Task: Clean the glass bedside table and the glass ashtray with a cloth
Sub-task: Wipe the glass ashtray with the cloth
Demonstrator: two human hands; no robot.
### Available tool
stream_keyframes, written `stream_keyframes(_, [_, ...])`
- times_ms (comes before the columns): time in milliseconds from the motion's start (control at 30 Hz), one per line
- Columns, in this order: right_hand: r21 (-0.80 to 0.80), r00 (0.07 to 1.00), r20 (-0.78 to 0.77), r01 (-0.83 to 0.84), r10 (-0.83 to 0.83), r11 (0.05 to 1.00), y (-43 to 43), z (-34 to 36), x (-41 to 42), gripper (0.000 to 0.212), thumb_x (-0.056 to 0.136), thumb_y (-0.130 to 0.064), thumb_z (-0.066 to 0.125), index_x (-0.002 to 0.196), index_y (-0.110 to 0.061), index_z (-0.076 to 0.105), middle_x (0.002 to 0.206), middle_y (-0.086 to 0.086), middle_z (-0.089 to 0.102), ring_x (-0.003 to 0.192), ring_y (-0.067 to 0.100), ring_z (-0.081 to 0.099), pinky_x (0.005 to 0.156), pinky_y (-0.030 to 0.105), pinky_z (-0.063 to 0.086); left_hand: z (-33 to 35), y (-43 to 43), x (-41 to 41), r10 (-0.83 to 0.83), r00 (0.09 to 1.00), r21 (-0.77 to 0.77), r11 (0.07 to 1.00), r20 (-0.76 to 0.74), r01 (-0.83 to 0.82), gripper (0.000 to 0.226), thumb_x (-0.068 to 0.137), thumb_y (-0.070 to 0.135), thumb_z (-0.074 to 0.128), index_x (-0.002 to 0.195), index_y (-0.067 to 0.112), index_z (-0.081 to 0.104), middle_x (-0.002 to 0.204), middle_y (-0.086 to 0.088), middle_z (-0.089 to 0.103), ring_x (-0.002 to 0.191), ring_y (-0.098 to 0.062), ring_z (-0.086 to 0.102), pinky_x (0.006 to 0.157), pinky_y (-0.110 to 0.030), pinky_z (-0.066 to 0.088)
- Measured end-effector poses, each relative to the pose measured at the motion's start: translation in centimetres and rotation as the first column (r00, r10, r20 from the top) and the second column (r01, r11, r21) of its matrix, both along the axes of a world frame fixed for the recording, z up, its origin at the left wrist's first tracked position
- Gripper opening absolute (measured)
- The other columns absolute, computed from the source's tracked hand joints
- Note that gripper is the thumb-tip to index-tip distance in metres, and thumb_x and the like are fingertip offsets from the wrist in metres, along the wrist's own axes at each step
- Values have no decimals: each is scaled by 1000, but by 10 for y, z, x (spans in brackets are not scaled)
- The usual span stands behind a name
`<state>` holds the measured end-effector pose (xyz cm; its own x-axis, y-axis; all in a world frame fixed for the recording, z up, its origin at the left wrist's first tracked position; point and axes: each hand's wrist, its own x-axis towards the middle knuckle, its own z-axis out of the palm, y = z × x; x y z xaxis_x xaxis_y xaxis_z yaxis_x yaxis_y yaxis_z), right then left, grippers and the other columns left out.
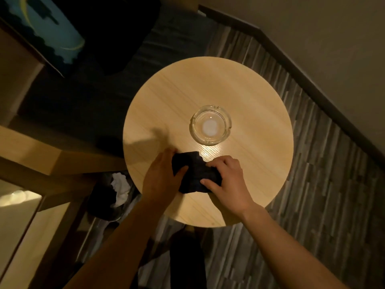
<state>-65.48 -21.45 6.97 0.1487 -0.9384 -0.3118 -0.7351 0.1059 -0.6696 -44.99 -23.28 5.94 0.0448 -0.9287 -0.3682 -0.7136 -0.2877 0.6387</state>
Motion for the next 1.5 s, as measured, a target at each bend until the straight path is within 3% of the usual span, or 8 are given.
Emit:
stream_keyframes(167, [8,942,108,320,-319,947,-18,21,-9,32,83,-57,68,108,-39,63,106,-16,61,102,8,56,88,30,41,22,-43,3,40,998,-122,992,53,-33,60,86,47,78,132,14,59,115,-4,62,104,-19,59,81,-28,50])
stream_keyframes(367, [254,762,91,605,-641,755,-88,21,-11,29,95,-38,66,99,-9,66,89,11,73,86,31,71,81,47,58,16,-112,-32,106,990,106,990,-92,-96,55,94,40,74,134,4,62,127,-13,69,120,-30,64,90,-27,43])
stream_keyframes(633, [150,837,-14,542,-546,827,-101,22,-3,17,95,-17,59,92,-2,66,84,11,73,83,29,69,71,38,53,19,-106,-33,217,916,183,970,-337,-163,20,100,23,67,103,9,54,95,-15,63,83,-30,62,85,-52,58])
stream_keyframes(900, [195,866,287,366,-410,910,-49,55,-3,33,102,-48,53,87,-23,70,82,-4,73,74,9,70,70,31,56,57,-47,-5,557,496,416,830,-666,-373,20,98,10,67,114,7,56,112,-12,71,87,-21,79,73,-36,65])
stream_keyframes(1033, [143,992,-118,-18,35,990,-17,37,-11,53,87,-78,46,110,-36,68,102,-16,64,96,9,58,82,38,46,66,-17,20,639,401,449,758,-657,-473,21,101,16,63,121,13,57,122,-11,71,105,-25,76,74,-32,64])
stream_keyframes(1167, [151,918,-339,-162,205,975,1,24,3,17,98,-44,60,104,-28,59,94,-8,48,95,22,54,73,36,33,89,-2,41,644,412,419,749,-645,-514,27,100,19,65,125,13,58,116,-10,76,101,-26,78,75,-37,65])
stream_keyframes(1267, [267,998,-49,53,-42,962,1,53,17,20,98,-26,62,82,-20,52,82,-1,53,77,20,52,65,36,34,123,5,57,607,431,401,781,-668,-479,20,101,15,63,121,19,63,110,-5,79,98,-23,79,72,-34,65])
stream_keyframes(1500, [485,722,436,315,-538,816,-10,204,45,16,88,-22,66,76,-12,66,74,4,61,65,15,60,57,27,48,256,12,89,577,252,476,800,-777,-365,25,86,30,67,100,18,84,116,-19,78,104,-22,77,83,-38,65])
